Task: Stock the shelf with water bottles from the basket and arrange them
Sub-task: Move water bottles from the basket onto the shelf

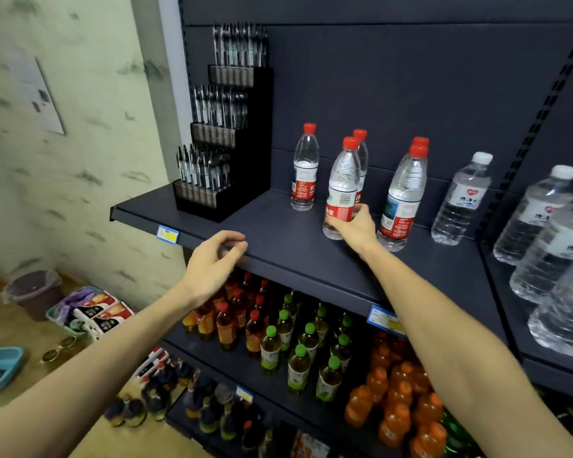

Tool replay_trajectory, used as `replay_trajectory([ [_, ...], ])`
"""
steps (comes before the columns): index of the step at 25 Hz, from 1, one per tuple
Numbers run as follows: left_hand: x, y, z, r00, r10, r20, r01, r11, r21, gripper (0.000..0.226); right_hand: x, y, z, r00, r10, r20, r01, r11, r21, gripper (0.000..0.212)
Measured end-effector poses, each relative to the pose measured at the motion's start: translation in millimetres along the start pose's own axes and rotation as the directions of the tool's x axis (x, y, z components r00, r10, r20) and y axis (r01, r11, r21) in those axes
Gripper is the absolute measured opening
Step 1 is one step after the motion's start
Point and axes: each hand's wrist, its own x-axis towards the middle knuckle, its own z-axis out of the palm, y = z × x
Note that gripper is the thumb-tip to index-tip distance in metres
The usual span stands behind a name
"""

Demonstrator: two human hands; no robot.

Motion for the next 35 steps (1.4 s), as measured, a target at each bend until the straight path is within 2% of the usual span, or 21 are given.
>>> replay_trajectory([
  [2,-2,-12,-7,1.0,-0.012,-0.009,0.012,1.0,0.012,0.03,-2,-3,-3,0.999,0.029,0.014,-0.029,1.0,0.011,0.08],
  [3,-3,-16,-10,1.0,-0.02,-0.01,0.02,1.0,-0.001,0.026,-4,-4,-2,1.0,0.026,-0.007,-0.026,1.0,0.016,0.087],
  [6,-8,-25,-12,0.998,-0.057,-0.011,0.057,0.998,-0.031,0.014,-28,-11,7,0.987,0.008,-0.162,0.003,0.998,0.066,0.099],
  [8,-10,-26,-11,0.995,-0.095,-0.026,0.094,0.995,-0.042,0.013,-52,-20,14,0.96,-0.012,-0.28,0.035,0.996,0.078,0.086],
  [9,-9,-24,-10,0.993,-0.111,-0.047,0.109,0.993,-0.047,0.012,-63,-25,18,0.955,-0.037,-0.295,0.063,0.995,0.079,0.075],
  [12,-10,-15,-10,0.983,-0.158,-0.094,0.151,0.986,-0.072,0.013,-97,-41,28,0.984,-0.096,-0.149,0.109,0.991,0.08,0.046],
  [14,-15,-9,-10,0.979,-0.169,-0.115,0.157,0.982,-0.107,0.012,-119,-51,38,0.987,-0.16,-0.028,0.162,0.982,0.097,0.036],
  [17,-32,-3,-12,0.968,-0.198,-0.156,0.184,0.978,-0.099,0.014,-156,-56,65,0.949,-0.277,0.148,0.25,0.952,0.176,0.028],
  [20,-71,-14,-15,0.938,-0.288,-0.194,0.276,0.957,-0.085,0.009,-193,-34,107,0.887,-0.289,0.361,0.214,0.948,0.234,0.023],
  [24,-157,-77,-18,0.845,-0.476,-0.243,0.481,0.876,-0.043,0.01,-248,38,170,0.77,-0.12,0.627,0.011,0.985,0.175,0.012],
  [26,-206,-110,-12,0.75,-0.598,-0.282,0.608,0.792,-0.062,0.013,-283,82,196,0.677,0.012,0.736,-0.097,0.993,0.073,0.013],
  [29,-270,-155,0,0.602,-0.753,-0.264,0.752,0.647,-0.129,0.005,-337,150,232,0.514,0.151,0.844,-0.081,0.988,-0.128,0.028],
  [31,-309,-189,4,0.511,-0.828,-0.233,0.812,0.553,-0.185,0.008,-374,186,253,0.403,0.231,0.885,-0.07,0.973,-0.221,0.04],
  [33,-341,-215,7,0.432,-0.875,-0.22,0.853,0.475,-0.215,0.021,-400,221,272,0.35,0.302,0.887,-0.089,0.953,-0.289,0.044],
  [35,-378,-248,9,0.344,-0.917,-0.202,0.887,0.388,-0.25,0.026,-427,268,298,0.326,0.379,0.866,-0.089,0.924,-0.371,0.041],
])
